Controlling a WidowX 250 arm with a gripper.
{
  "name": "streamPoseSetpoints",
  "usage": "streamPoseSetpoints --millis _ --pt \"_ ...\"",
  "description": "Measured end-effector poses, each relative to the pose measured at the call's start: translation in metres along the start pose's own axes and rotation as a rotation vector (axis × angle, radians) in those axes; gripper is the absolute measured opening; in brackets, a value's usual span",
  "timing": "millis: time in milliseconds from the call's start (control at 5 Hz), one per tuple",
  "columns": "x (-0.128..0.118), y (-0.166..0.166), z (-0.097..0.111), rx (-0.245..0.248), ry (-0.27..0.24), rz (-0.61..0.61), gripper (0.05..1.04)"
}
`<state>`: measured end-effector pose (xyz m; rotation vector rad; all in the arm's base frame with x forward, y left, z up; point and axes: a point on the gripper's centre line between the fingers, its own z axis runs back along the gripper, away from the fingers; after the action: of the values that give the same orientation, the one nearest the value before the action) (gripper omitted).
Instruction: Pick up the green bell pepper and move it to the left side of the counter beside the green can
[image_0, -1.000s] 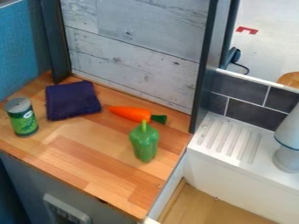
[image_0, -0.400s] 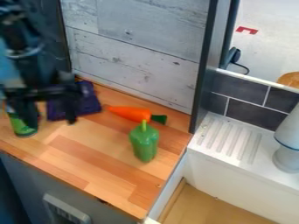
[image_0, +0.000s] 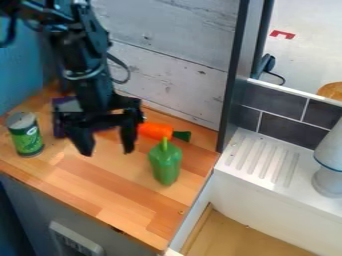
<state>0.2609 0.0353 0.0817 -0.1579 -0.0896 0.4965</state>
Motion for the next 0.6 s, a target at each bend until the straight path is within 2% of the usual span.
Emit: streamPoseSetpoints --millis 400,600 --pt "0.013 -0.023 -0.007 0.048 -0.037 -0.032 1.001" --pt "0.020 -0.028 -0.007 0.070 -0.072 -0.017 1.001"
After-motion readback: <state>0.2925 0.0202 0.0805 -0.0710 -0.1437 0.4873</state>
